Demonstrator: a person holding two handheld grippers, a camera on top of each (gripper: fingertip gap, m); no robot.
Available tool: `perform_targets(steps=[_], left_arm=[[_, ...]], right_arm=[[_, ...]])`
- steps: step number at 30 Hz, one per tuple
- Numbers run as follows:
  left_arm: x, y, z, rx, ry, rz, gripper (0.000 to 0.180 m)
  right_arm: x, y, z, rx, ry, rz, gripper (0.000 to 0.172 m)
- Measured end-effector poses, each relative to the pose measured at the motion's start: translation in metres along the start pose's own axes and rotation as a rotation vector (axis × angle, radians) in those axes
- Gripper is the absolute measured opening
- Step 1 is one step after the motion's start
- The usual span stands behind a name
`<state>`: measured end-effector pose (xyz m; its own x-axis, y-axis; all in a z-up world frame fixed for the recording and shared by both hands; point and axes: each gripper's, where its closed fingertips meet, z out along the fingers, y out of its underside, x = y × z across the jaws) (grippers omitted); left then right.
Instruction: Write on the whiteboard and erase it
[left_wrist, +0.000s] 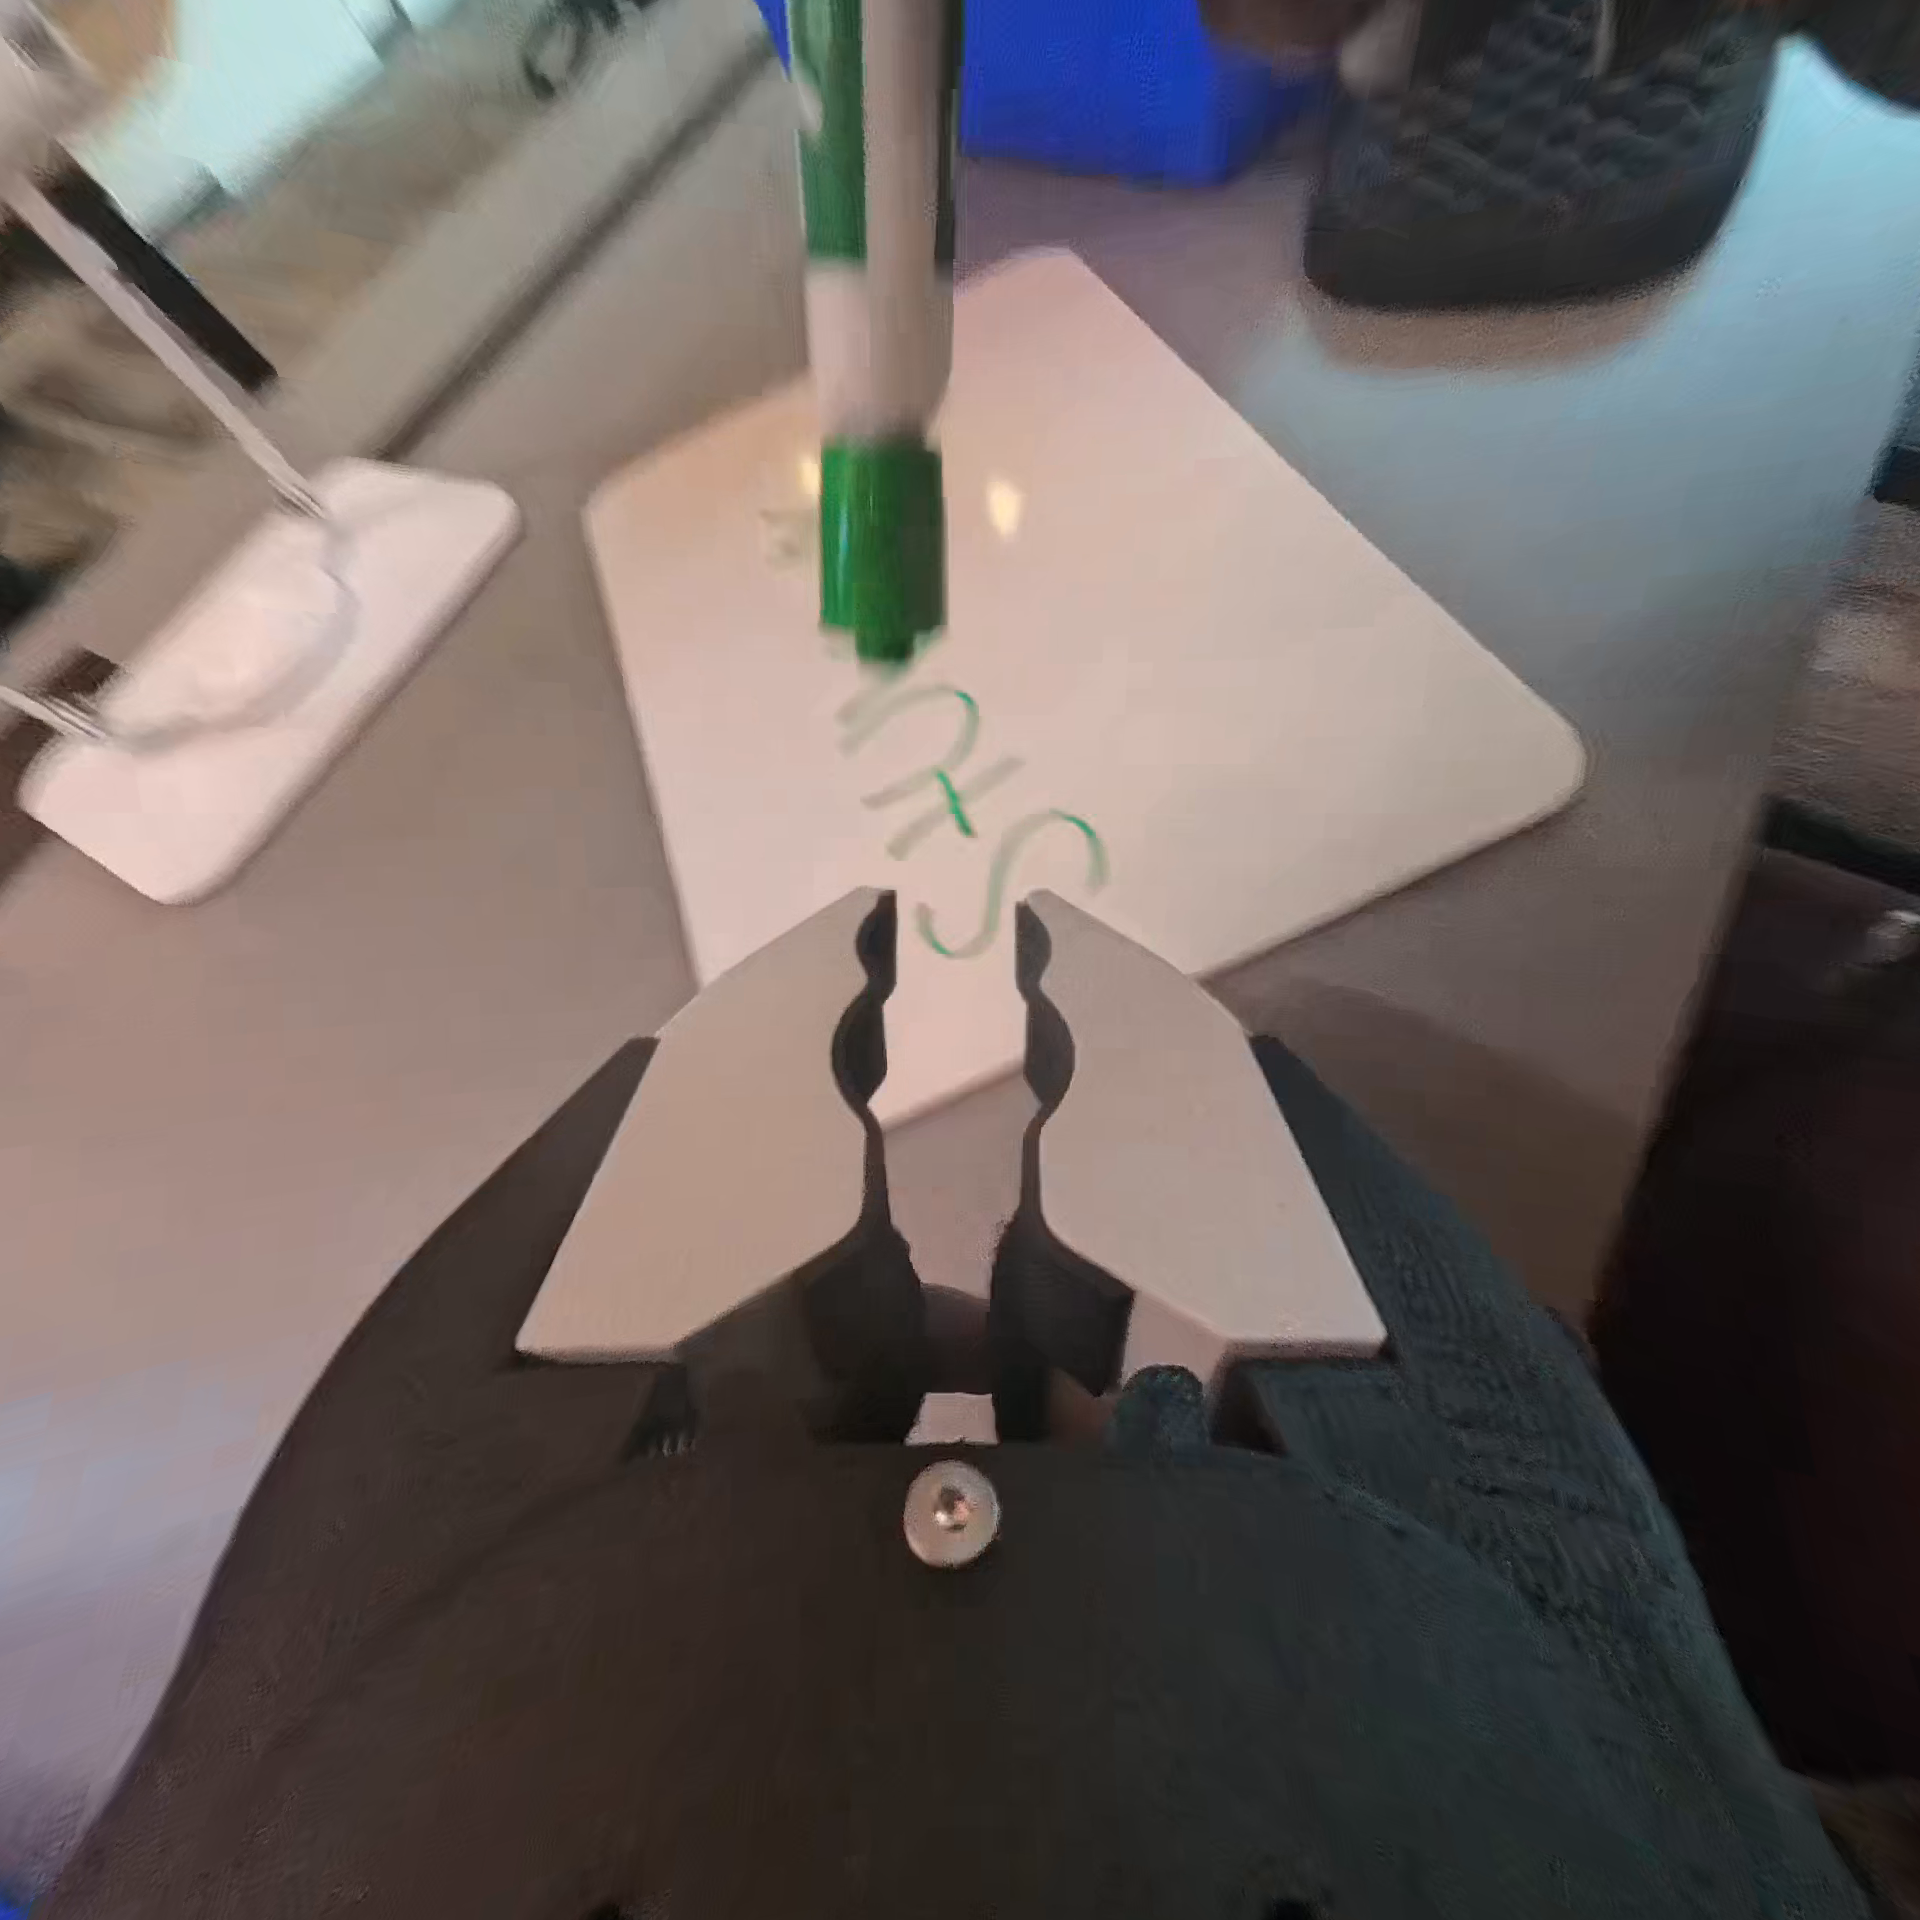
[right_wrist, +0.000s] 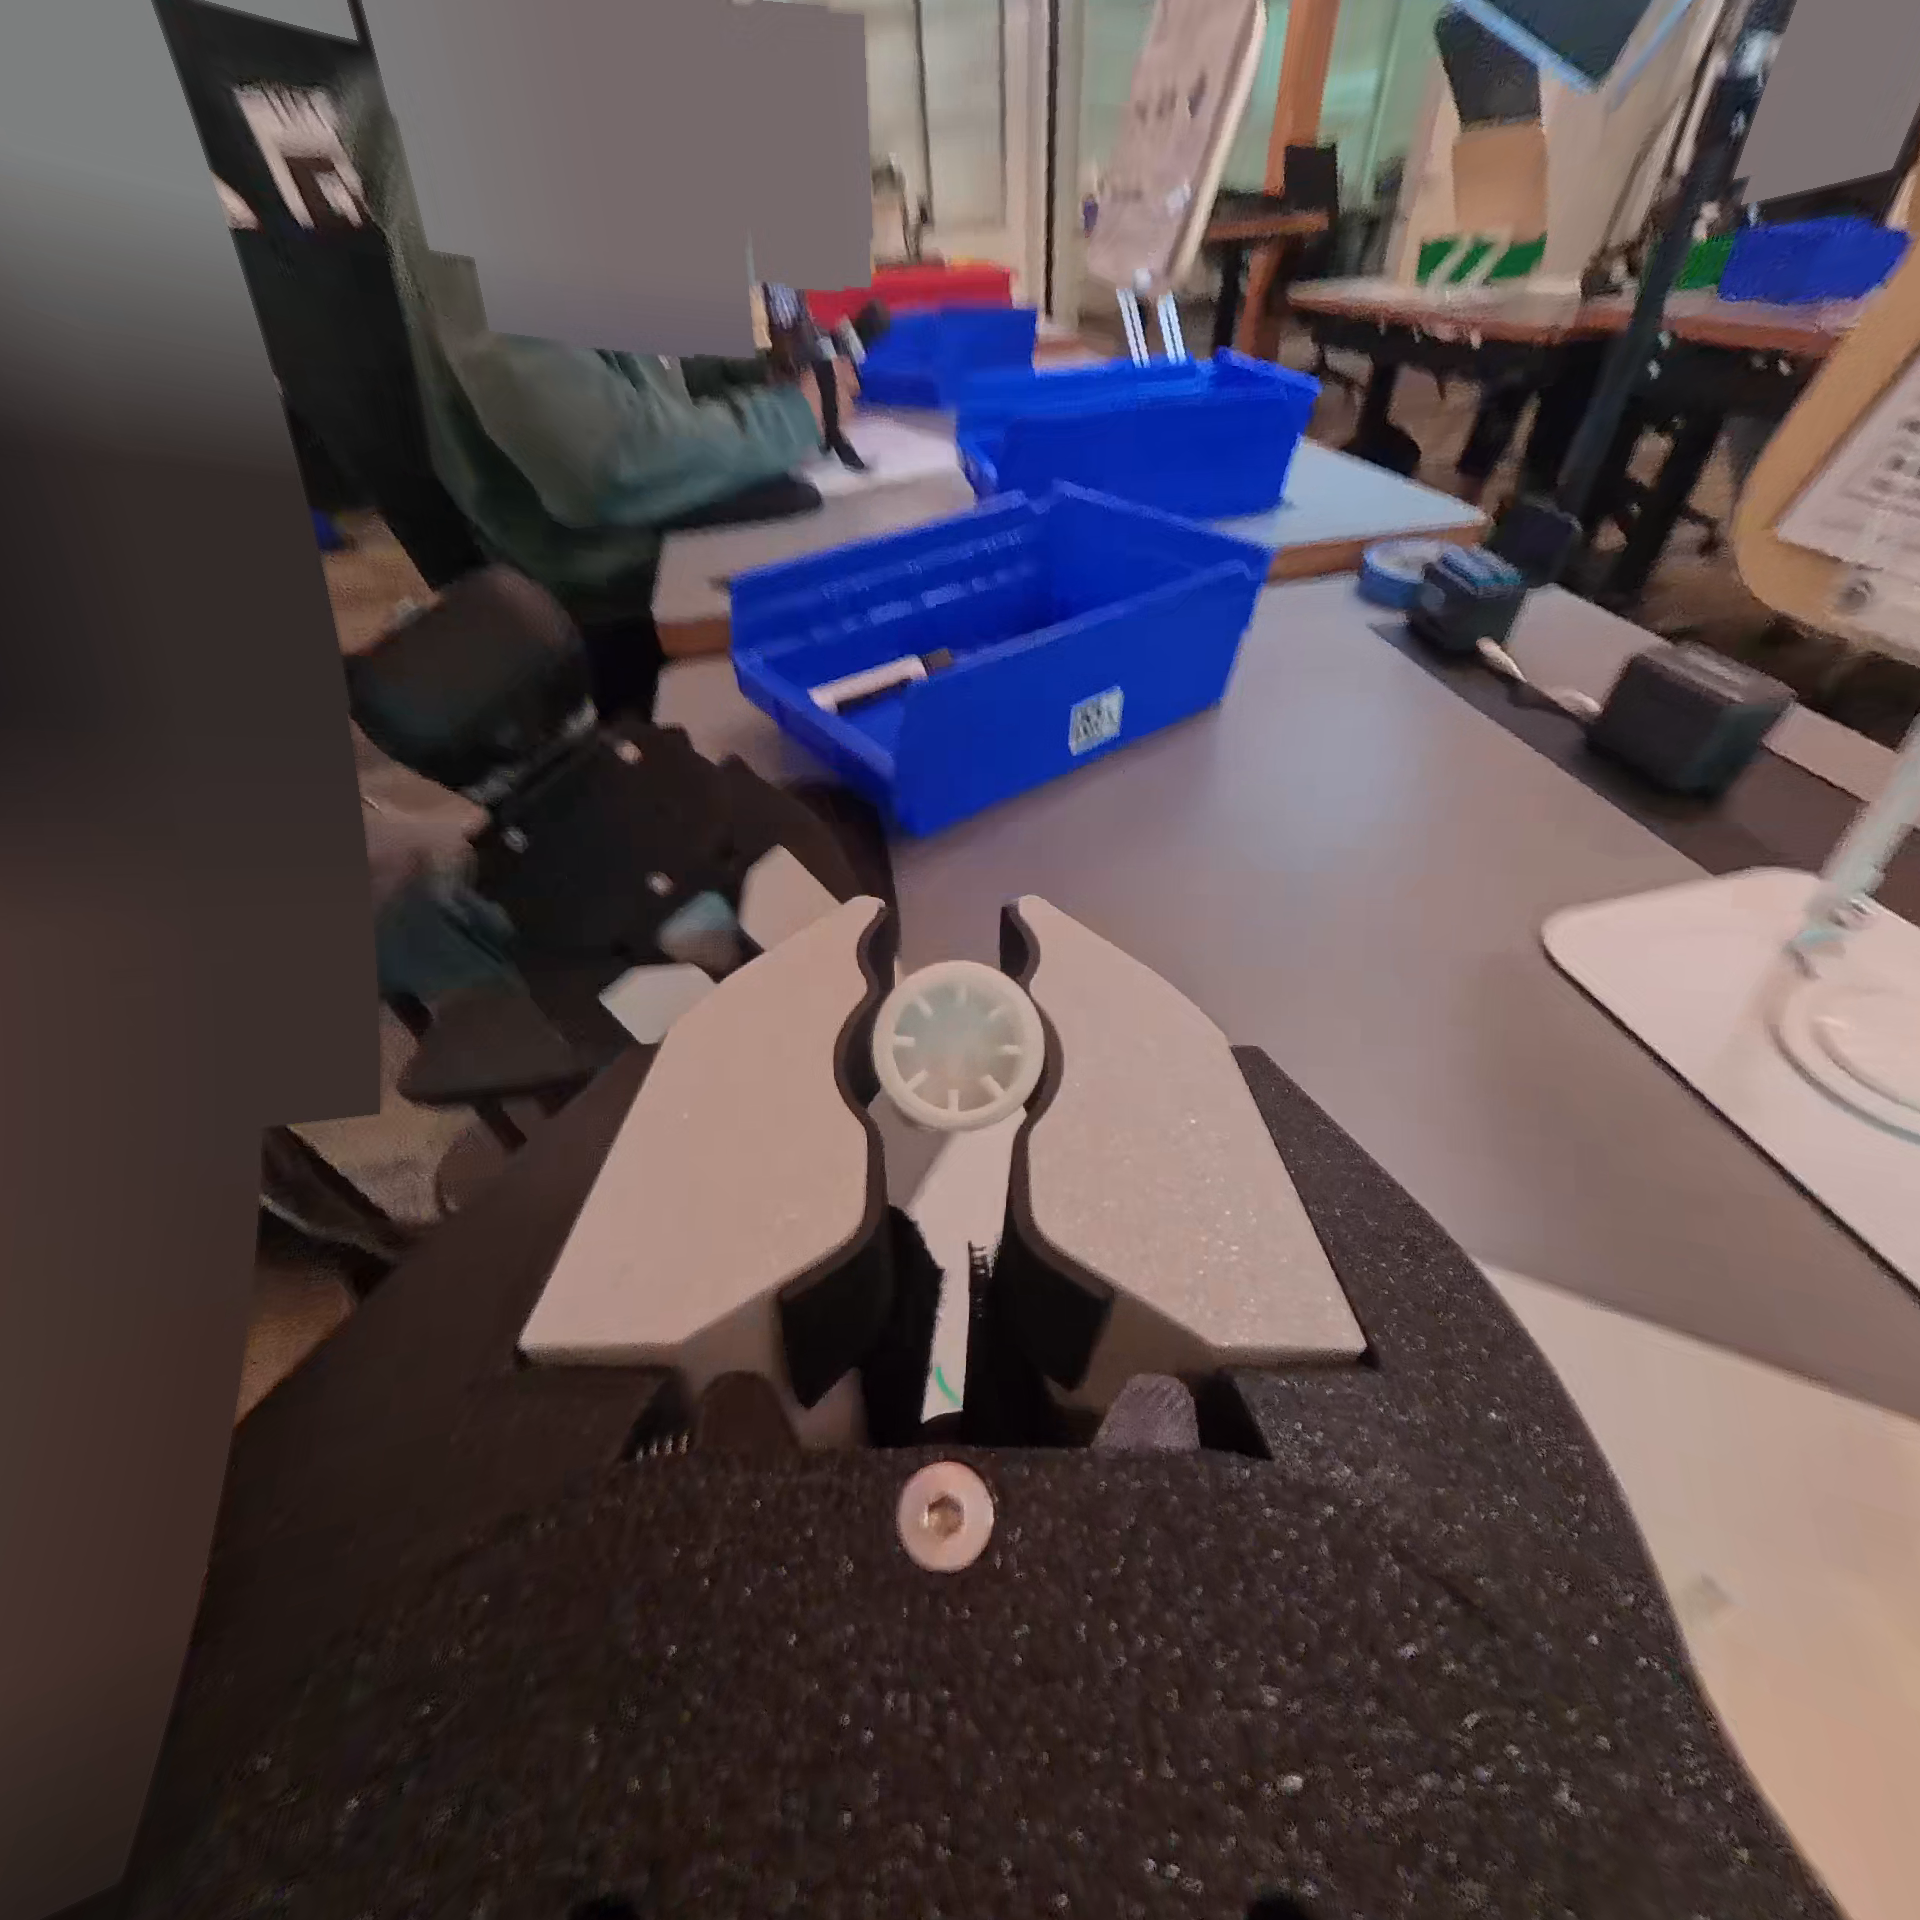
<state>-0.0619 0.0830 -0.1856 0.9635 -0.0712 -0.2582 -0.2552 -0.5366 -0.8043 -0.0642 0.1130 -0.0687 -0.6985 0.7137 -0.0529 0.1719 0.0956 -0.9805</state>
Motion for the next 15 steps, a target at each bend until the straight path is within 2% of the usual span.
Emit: perform_targets(steps=[3, 6, 11, 15], left_arm=[[0.031, 0.013, -0.006, -0.03, 0.054, -0.105, 0.023], [0.055, 0.009, -0.015, 0.004, 0.079, -0.194, 0.023], [0.065, 0.002, -0.027, -0.007, -0.008, -0.163, 0.023], [0.07, -0.003, -0.032, 0.015, -0.021, -0.189, 0.023]], right_arm=[[-0.003, 0.026, -0.02, -0.096, -0.02, 0.038, 0.02], [-0.004, 0.053, -0.029, -0.145, -0.012, 0.059, 0.02], [0.022, 0.073, -0.04, -0.159, 0.091, 0.053, 0.02], [0.029, 0.088, -0.036, -0.193, 0.088, 0.068, 0.02]])
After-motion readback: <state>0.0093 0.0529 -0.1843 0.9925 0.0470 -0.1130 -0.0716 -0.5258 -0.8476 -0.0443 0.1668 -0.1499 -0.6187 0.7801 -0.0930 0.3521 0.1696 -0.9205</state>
